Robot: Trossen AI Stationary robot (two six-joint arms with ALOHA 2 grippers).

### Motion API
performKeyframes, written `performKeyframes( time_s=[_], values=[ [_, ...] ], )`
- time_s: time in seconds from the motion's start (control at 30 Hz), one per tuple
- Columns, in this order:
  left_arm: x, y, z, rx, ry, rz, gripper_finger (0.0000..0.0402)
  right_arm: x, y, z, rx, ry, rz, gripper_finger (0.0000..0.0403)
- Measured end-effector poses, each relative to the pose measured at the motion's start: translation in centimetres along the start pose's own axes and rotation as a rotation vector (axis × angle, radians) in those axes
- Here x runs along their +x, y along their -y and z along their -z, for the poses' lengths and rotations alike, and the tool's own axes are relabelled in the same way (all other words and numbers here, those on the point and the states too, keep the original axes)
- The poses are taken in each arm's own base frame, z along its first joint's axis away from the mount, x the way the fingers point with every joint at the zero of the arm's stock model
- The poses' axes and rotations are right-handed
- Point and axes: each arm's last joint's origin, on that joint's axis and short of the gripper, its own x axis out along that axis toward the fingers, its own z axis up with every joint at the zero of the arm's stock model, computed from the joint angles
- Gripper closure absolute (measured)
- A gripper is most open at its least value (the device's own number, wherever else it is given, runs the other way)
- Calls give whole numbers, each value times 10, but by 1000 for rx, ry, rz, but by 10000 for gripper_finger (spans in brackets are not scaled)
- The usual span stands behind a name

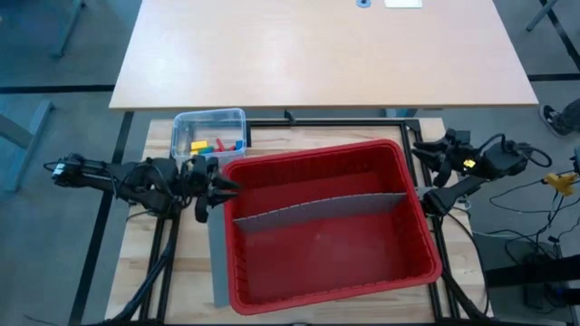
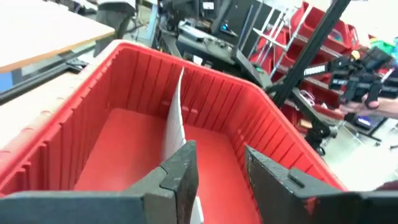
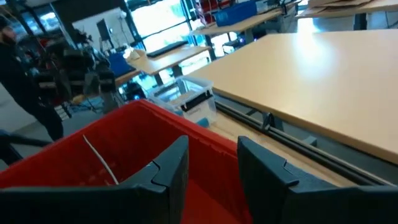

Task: Sort blocks
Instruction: Insert the bin divider into the red bin

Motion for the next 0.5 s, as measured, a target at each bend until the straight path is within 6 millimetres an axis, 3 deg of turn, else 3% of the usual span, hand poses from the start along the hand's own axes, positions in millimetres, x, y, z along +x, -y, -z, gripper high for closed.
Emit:
performKeyframes(
  time_s=[0.27, 0.5],
  values=[
    [-16, -9, 11, -35, -104, -105, 297, -15, 27, 14, 115, -46, 35, 275],
    [-29, -14, 17, -98, -164, -143, 299, -14, 26, 15, 85, -59, 39, 295]
  ],
)
